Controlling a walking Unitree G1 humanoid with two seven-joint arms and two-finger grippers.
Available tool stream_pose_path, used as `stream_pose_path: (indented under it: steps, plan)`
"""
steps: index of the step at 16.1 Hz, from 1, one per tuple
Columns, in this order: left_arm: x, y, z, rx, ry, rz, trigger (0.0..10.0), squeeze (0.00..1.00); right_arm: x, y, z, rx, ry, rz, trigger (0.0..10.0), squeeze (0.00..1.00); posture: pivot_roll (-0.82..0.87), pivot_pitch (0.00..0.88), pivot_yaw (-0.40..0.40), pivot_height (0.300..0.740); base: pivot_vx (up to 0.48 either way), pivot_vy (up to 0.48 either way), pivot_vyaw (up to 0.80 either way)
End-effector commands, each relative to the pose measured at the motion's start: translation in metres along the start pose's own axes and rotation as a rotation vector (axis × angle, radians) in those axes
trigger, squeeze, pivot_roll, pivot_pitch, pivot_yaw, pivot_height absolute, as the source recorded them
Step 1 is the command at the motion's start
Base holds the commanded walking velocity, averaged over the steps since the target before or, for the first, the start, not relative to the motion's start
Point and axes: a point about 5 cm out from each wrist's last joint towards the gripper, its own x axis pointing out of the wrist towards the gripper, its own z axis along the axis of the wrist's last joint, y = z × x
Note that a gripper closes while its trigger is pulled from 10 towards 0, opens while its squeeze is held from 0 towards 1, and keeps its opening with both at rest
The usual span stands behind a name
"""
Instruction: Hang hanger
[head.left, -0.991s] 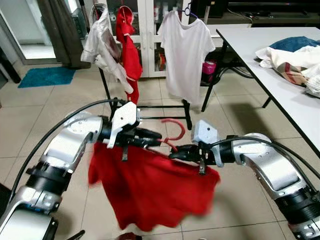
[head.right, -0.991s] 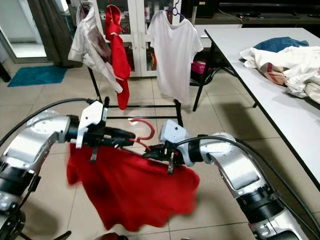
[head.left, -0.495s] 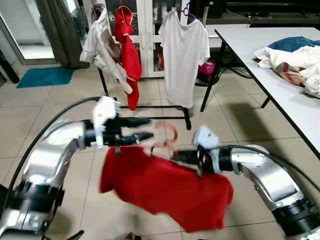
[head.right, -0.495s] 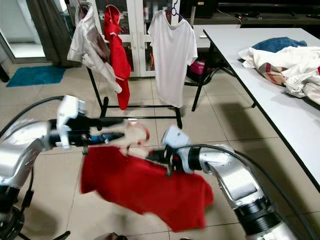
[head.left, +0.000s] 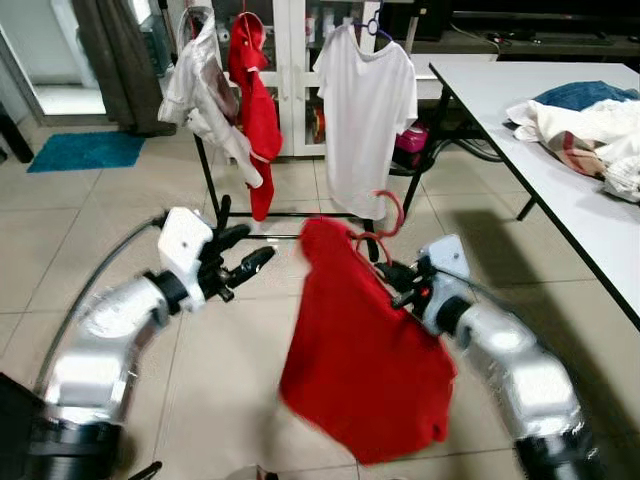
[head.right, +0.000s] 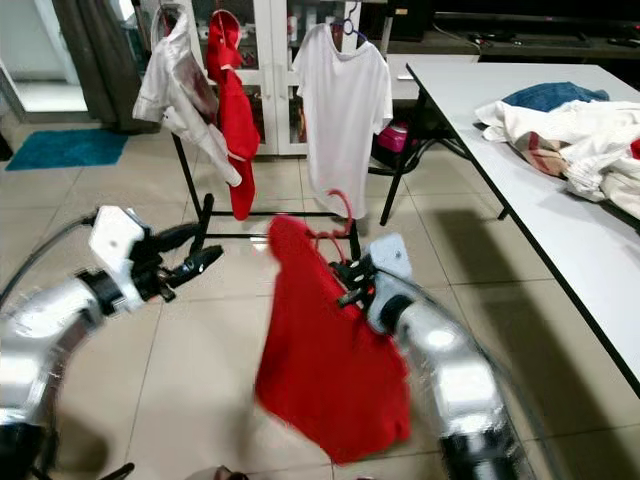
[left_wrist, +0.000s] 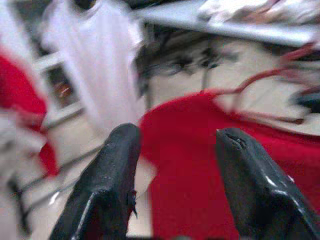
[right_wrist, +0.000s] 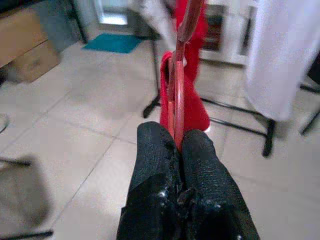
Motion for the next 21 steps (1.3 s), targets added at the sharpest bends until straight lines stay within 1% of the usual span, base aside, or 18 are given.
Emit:
stream_pose_path:
  steps: [1, 2, 3, 4, 5, 7, 8, 9, 10, 12, 13, 14, 15, 16, 17, 18, 20, 21]
  plan:
    - [0.001, 0.001, -0.006, 0.049, 0.024, 0.091, 10.0, 0.00, -0.002, -0.010, 0.006, -0.013, -0.045, -0.110, 6.4, 0.00, -0.11, 0.000, 0.034, 0.740, 0.000, 0.000, 0.00]
    - [0.001, 0.001, -0.007, 0.050, 0.029, 0.137, 10.0, 0.00, -0.001, -0.010, 0.005, -0.010, -0.051, -0.138, 10.0, 0.00, -0.10, 0.000, 0.030, 0.740, 0.000, 0.000, 0.00]
    - [0.002, -0.001, -0.009, 0.039, 0.028, 0.200, 10.0, 0.00, 0.001, -0.012, 0.006, -0.033, -0.061, -0.195, 10.0, 0.00, -0.10, 0.000, 0.028, 0.740, 0.000, 0.000, 0.00]
    - [0.002, -0.003, -0.012, 0.012, 0.041, 0.205, 10.0, 0.00, 0.002, -0.013, 0.007, -0.047, -0.062, -0.222, 10.0, 0.00, -0.09, 0.000, 0.029, 0.740, 0.000, 0.000, 0.00]
    - [0.002, -0.007, -0.016, -0.022, 0.051, 0.212, 10.0, 0.00, 0.004, -0.016, 0.008, -0.015, -0.059, -0.244, 10.0, 0.00, -0.08, 0.000, 0.034, 0.740, 0.000, 0.000, 0.00]
    - [0.006, -0.012, -0.023, -0.061, 0.066, 0.224, 10.0, 0.00, 0.003, -0.024, 0.015, 0.023, -0.103, -0.299, 10.0, 0.00, -0.07, 0.000, 0.039, 0.740, 0.000, 0.000, 0.00]
    - [0.007, -0.013, -0.023, -0.065, 0.064, 0.227, 10.0, 0.00, 0.003, -0.026, 0.015, 0.032, -0.109, -0.308, 10.0, 0.00, -0.07, 0.000, 0.039, 0.740, 0.000, 0.000, 0.00]
    - [0.011, -0.015, -0.023, -0.092, 0.052, 0.239, 10.0, 0.00, 0.003, -0.026, 0.013, 0.088, -0.103, -0.303, 10.0, 0.00, -0.08, 0.000, 0.042, 0.740, 0.000, 0.000, 0.00]
    - [0.013, -0.016, -0.022, -0.105, 0.050, 0.245, 10.0, 0.00, 0.004, -0.025, 0.015, 0.094, -0.119, -0.302, 10.0, 0.00, -0.08, 0.000, 0.045, 0.740, 0.000, 0.000, 0.00]
    - [0.016, -0.016, -0.021, -0.107, 0.052, 0.245, 10.0, 0.00, 0.005, -0.025, 0.017, 0.113, -0.128, -0.317, 10.0, 0.00, -0.09, 0.000, 0.044, 0.740, 0.000, 0.000, 0.00]
    - [0.019, -0.017, -0.018, -0.104, 0.045, 0.241, 10.0, 0.00, 0.006, -0.024, 0.021, 0.105, -0.138, -0.316, 10.0, 0.00, -0.10, 0.000, 0.036, 0.740, 0.251, 0.000, 0.00]
    - [0.024, -0.018, -0.014, -0.102, 0.032, 0.236, 10.0, 0.00, 0.008, -0.025, 0.026, 0.112, -0.155, -0.320, 10.0, 0.00, -0.10, 0.000, 0.034, 0.740, 0.259, 0.000, 0.80]
    - [0.026, -0.018, -0.013, -0.107, 0.027, 0.242, 10.0, 0.00, 0.010, -0.025, 0.030, 0.072, -0.165, -0.326, 10.0, 0.00, -0.09, 0.000, 0.032, 0.740, 0.277, 0.000, 0.80]
    - [0.027, -0.019, -0.012, -0.109, 0.020, 0.246, 10.0, 0.00, 0.011, -0.026, 0.033, 0.074, -0.181, -0.343, 10.0, 0.00, -0.09, 0.000, 0.033, 0.740, 0.277, 0.000, 0.80]
    - [0.026, -0.022, -0.011, -0.103, 0.018, 0.232, 10.0, 0.00, 0.012, -0.026, 0.036, 0.113, -0.201, -0.344, 10.0, 0.00, -0.08, 0.000, 0.037, 0.740, 0.281, 0.000, 0.00]
    - [0.025, -0.024, -0.011, -0.100, 0.020, 0.223, 10.0, 0.00, 0.012, -0.025, 0.036, 0.117, -0.203, -0.347, 10.0, 0.00, -0.07, 0.000, 0.041, 0.740, 0.281, 0.000, 0.00]
    - [0.025, -0.026, -0.012, -0.094, 0.026, 0.206, 10.0, 0.00, 0.012, -0.026, 0.035, 0.084, -0.212, -0.387, 10.0, 0.00, -0.08, 0.000, 0.056, 0.740, 0.281, 0.000, 0.00]
    - [0.026, -0.026, -0.013, -0.093, 0.029, 0.198, 10.0, 0.00, 0.008, -0.027, 0.036, 0.074, -0.265, -0.451, 10.0, 0.00, -0.08, 0.000, 0.058, 0.740, 0.281, 0.000, 0.00]
